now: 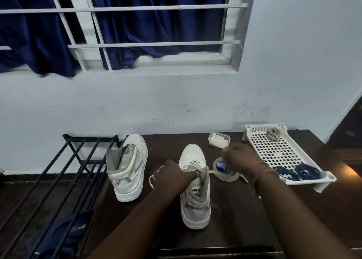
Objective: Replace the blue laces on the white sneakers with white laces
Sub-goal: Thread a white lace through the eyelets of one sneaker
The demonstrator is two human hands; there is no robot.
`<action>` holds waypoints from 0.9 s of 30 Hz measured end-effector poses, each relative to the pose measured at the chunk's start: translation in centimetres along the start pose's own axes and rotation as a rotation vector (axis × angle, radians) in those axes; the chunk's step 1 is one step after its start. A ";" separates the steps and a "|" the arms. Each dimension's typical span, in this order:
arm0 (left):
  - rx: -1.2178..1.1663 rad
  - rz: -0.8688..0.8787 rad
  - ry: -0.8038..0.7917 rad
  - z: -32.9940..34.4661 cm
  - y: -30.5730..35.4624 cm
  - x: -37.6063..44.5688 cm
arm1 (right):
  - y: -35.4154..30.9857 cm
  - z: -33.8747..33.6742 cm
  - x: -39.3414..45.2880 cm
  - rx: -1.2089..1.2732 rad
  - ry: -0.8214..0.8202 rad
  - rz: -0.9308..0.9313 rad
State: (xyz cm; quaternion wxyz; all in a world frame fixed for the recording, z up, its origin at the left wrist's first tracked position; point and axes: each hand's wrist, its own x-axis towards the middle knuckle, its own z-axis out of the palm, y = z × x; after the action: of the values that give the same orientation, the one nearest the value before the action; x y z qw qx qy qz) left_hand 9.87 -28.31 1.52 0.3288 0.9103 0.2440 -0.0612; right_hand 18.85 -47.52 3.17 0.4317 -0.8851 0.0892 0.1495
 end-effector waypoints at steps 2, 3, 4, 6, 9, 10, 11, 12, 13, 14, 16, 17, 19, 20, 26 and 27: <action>-0.078 -0.014 -0.035 -0.1 0.1 0.1 | 0.3 1.6 -1.3 -0.193 -0.230 -0.059; -0.110 -0.019 -0.043 0.0 0.1 0.2 | 0.3 1.9 -1.5 -0.247 -0.265 -0.070; -0.128 -0.025 -0.049 0.1 0.1 0.3 | 0.7 2.3 -1.2 -0.287 -0.278 -0.084; -0.168 -0.028 -0.055 0.2 0.0 0.3 | 0.1 2.5 -1.6 -0.231 -0.321 -0.046; -0.213 -0.027 -0.043 0.3 -0.2 0.4 | -1.3 1.2 -2.3 0.578 -0.157 0.070; -0.224 -0.029 -0.049 0.4 -0.2 0.5 | -1.4 0.7 -2.0 0.807 -0.087 0.109; -0.234 -0.026 -0.058 0.5 -0.3 0.6 | -1.4 0.0 -2.1 0.926 -0.052 0.115; -0.241 -0.021 -0.073 0.6 -0.4 0.8 | -1.4 -0.6 -2.3 0.943 -0.043 0.111; -0.245 -0.015 -0.085 0.6 -0.5 0.9 | -1.1 -0.7 -2.2 0.868 -0.054 0.102; -0.247 -0.010 -0.092 0.7 -0.6 1.0 | -0.9 -0.6 -2.0 0.687 -0.074 0.098; -0.245 0.001 -0.094 0.7 -0.6 1.2 | -0.3 0.0 -1.6 0.137 -0.104 0.066; -0.236 0.005 -0.096 0.6 -0.6 1.2 | 0.0 0.3 -1.4 -0.125 -0.145 0.026; -0.192 0.036 -0.108 0.6 -0.6 1.4 | -0.3 0.9 -1.9 -0.404 -0.246 -0.024; -0.157 0.054 -0.113 0.6 -0.6 1.4 | -0.3 1.2 -1.9 -0.424 -0.276 -0.027; -0.047 0.134 -0.108 0.4 -0.3 0.9 | -0.4 -0.9 -1.3 0.229 0.099 0.092; -0.031 0.130 -0.124 0.4 -0.2 0.8 | -0.3 -1.3 -1.3 0.128 0.143 0.089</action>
State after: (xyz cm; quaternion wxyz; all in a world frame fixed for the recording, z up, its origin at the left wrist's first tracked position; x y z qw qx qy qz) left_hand 10.51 -28.09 0.87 0.3606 0.9134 0.1647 -0.0922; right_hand 17.95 -48.34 4.55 0.4727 -0.8593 0.1686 0.0989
